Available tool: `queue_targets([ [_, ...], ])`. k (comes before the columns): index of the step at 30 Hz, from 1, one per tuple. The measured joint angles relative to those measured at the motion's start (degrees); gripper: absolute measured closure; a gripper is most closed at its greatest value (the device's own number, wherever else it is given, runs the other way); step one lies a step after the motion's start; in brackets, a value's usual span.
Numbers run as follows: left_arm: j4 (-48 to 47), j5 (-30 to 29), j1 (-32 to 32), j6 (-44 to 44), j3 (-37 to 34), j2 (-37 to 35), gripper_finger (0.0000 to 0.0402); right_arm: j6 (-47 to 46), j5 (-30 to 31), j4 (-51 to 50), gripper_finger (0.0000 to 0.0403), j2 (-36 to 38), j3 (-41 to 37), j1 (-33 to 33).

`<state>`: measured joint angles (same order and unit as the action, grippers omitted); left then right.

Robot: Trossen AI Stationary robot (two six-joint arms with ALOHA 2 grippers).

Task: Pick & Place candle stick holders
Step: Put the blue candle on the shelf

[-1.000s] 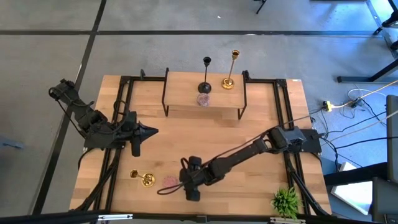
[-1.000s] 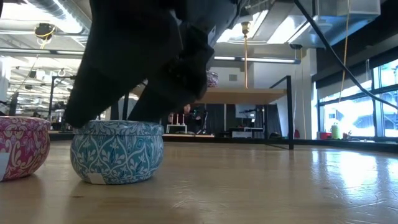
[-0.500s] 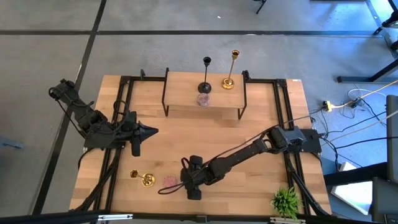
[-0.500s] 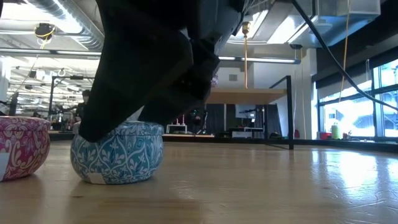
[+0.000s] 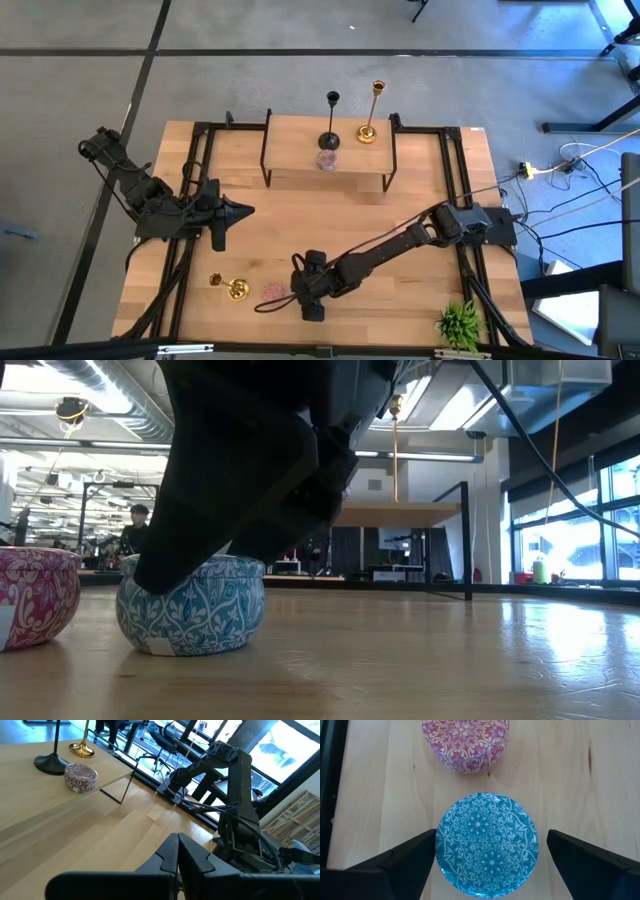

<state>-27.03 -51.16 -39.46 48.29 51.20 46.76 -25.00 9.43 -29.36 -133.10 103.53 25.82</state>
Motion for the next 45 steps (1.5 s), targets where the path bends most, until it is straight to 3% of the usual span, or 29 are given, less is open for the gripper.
queue_targets([
  [11, -0.2, 0.05, 0.02, 0.0, 0.0, -0.02, 0.04, -1.71, -4.08, 1.09, 0.0047, -2.03, -0.02, -0.02],
  [18, -0.26, 0.17, 0.02, -0.37, 0.0, -0.02, 0.04, -0.71, -3.37, 1.54, 0.0077, -2.12, 1.02, -0.02],
  [29, -0.26, 0.7, 0.02, -0.46, 0.0, -0.02, 0.04, -0.75, -3.48, 2.74, 0.0075, -2.12, 1.18, -0.83],
  [39, -0.28, 0.63, 0.02, -1.07, 0.0, -0.02, 0.04, -3.45, -3.47, 1.63, 0.0103, -2.1, 1.33, -1.18],
  [45, -0.31, 0.17, 0.02, -1.07, 0.0, -0.02, 0.04, -5.91, -2.21, -3.56, 0.0106, -1.77, 2.27, -1.18],
])
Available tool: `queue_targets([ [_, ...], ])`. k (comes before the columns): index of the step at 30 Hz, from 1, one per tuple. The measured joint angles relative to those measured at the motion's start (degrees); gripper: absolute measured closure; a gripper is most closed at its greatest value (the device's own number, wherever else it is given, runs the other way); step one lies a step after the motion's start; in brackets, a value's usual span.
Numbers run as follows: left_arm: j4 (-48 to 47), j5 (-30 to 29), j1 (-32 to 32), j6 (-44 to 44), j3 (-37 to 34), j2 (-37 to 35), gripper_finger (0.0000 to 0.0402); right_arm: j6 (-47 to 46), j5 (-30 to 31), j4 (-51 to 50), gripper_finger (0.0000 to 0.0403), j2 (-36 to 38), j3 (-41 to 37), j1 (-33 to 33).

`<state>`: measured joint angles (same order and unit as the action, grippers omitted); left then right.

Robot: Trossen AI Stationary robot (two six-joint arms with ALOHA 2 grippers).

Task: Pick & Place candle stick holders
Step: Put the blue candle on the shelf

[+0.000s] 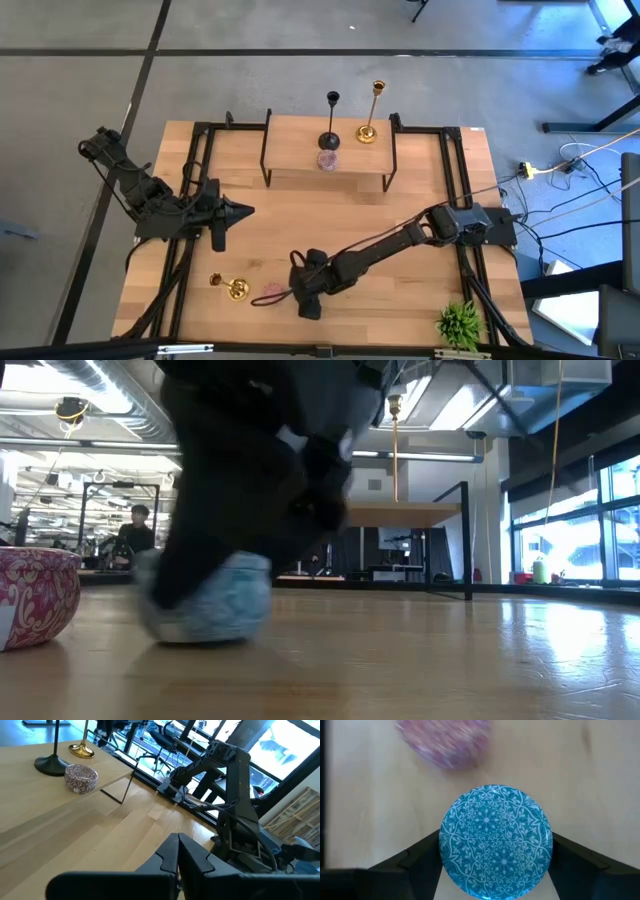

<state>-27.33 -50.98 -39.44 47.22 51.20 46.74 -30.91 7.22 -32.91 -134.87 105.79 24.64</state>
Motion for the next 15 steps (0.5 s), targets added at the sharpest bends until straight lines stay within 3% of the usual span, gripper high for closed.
queue_targets([
  [5, 0.0, 0.02, 0.0, -0.01, 0.0, 0.0, 0.0399, -1.6, 3.24, -13.08, 0.0107, -0.15, 5.32, -0.77],
  [15, 0.0, -0.37, 0.0, -0.02, 0.0, 0.0, 0.0399, -4.47, 3.73, -30.3, 0.0109, -0.13, 19.85, -6.05],
])
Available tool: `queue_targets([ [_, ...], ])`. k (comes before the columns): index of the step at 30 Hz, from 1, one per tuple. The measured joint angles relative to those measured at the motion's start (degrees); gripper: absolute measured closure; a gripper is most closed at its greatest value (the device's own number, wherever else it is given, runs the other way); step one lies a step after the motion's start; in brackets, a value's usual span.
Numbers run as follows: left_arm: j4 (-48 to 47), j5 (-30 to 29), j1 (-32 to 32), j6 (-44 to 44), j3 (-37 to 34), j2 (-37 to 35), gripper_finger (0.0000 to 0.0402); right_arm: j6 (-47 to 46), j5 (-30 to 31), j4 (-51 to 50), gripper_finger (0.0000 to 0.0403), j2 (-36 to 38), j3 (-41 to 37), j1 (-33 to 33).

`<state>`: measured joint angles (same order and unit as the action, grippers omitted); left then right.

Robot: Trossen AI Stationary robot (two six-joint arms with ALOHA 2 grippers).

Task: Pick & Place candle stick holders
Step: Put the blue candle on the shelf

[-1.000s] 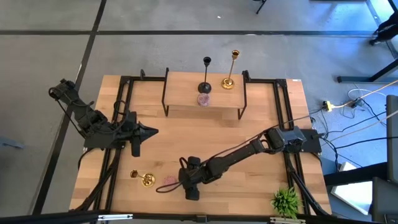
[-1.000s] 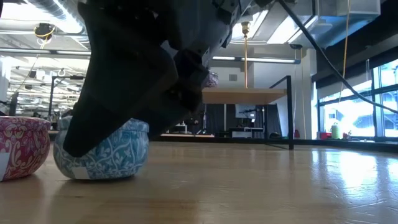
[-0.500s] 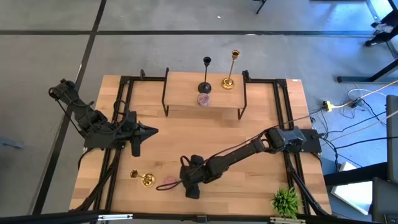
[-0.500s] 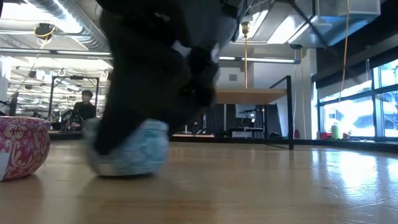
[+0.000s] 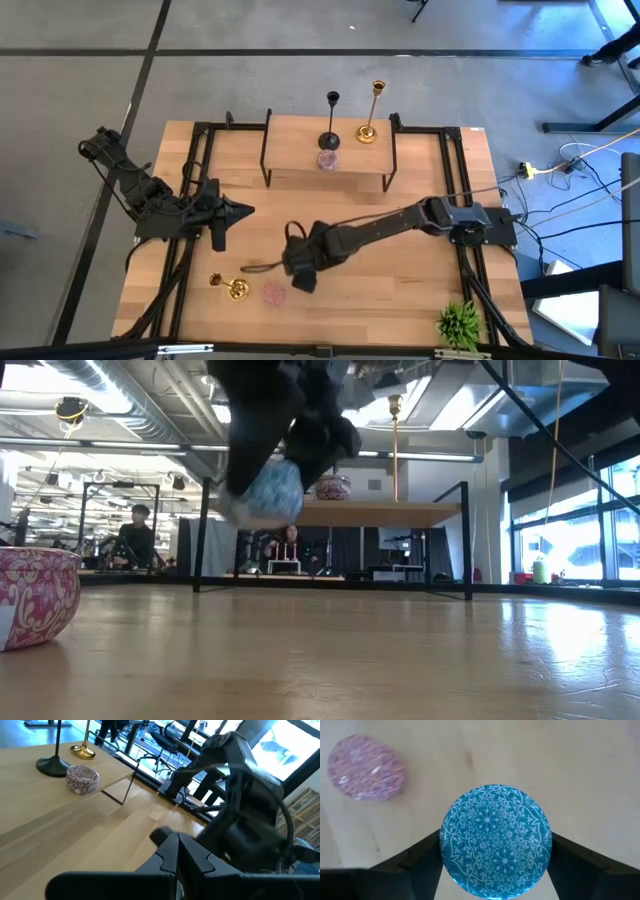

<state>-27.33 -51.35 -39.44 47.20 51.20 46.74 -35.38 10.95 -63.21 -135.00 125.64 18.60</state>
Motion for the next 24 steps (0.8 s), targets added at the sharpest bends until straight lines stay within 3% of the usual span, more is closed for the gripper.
queue_targets([
  [6, 0.02, 0.19, 0.0, -0.44, 0.0, 0.0, 0.0399, -0.12, 1.5, -12.88, 0.0109, 0.0, 9.12, -3.52],
  [16, 0.04, -0.27, -2.5, -0.44, 0.0, 0.0, 0.0399, 7.2, -2.39, -15.64, 0.0109, 6.67, 8.02, -5.15],
  [24, 0.11, -2.47, -4.09, -0.12, 0.0, 0.0, 0.0399, 7.44, 1.96, -22.92, 0.011, 10.28, 8.04, -2.98],
])
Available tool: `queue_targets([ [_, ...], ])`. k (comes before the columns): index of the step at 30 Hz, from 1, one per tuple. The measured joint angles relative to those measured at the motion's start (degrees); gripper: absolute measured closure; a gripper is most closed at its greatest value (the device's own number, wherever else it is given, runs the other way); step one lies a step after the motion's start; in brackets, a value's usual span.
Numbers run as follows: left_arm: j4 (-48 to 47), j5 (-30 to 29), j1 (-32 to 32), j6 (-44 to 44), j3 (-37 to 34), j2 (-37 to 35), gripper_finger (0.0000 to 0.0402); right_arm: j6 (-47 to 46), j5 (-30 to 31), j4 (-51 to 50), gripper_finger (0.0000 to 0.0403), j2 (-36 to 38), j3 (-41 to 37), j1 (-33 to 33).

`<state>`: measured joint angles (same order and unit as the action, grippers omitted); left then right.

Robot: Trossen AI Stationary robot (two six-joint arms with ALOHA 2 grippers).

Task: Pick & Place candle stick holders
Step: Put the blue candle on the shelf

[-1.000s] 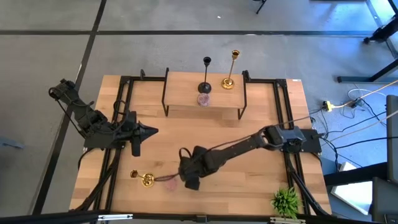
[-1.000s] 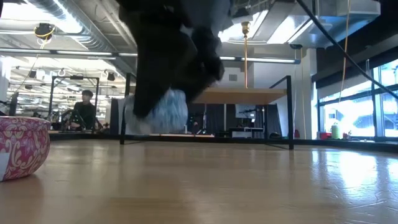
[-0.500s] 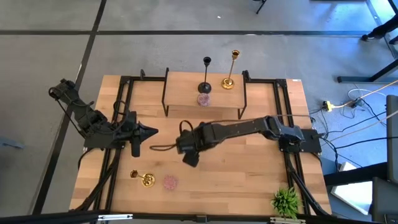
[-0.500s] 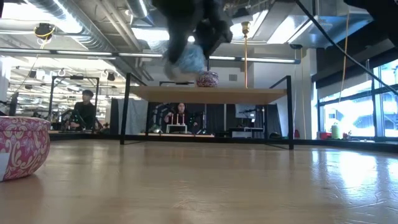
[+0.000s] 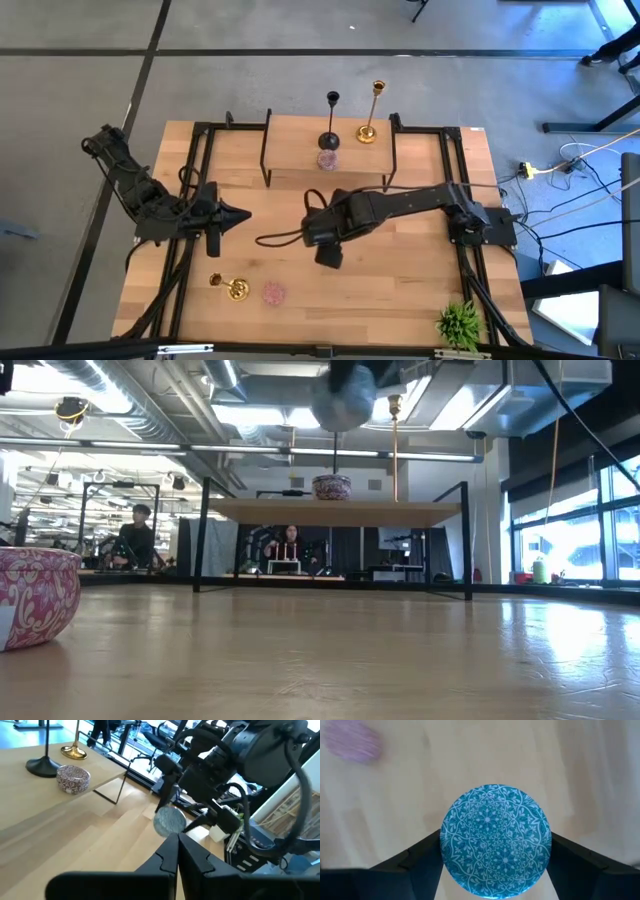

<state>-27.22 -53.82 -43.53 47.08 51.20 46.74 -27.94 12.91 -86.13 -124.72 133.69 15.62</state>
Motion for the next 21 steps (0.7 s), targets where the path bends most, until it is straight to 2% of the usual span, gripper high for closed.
queue_targets([
  [3, 0.0, -0.55, 0.0, 0.15, 0.0, 0.0, 0.04, -0.35, 1.57, -4.54, 0.011, 0.66, -0.04, -0.53],
  [12, -0.02, -2.29, 0.07, 0.3, 0.0, 0.01, 0.04, 4.85, 2.12, -3.85, 0.011, 2.77, -0.07, -3.67],
  [21, 0.0, -3.69, 0.07, 0.77, 0.0, 0.02, 0.04, 13.68, 2.54, -3.88, 0.011, 3.78, -0.07, -10.02],
])
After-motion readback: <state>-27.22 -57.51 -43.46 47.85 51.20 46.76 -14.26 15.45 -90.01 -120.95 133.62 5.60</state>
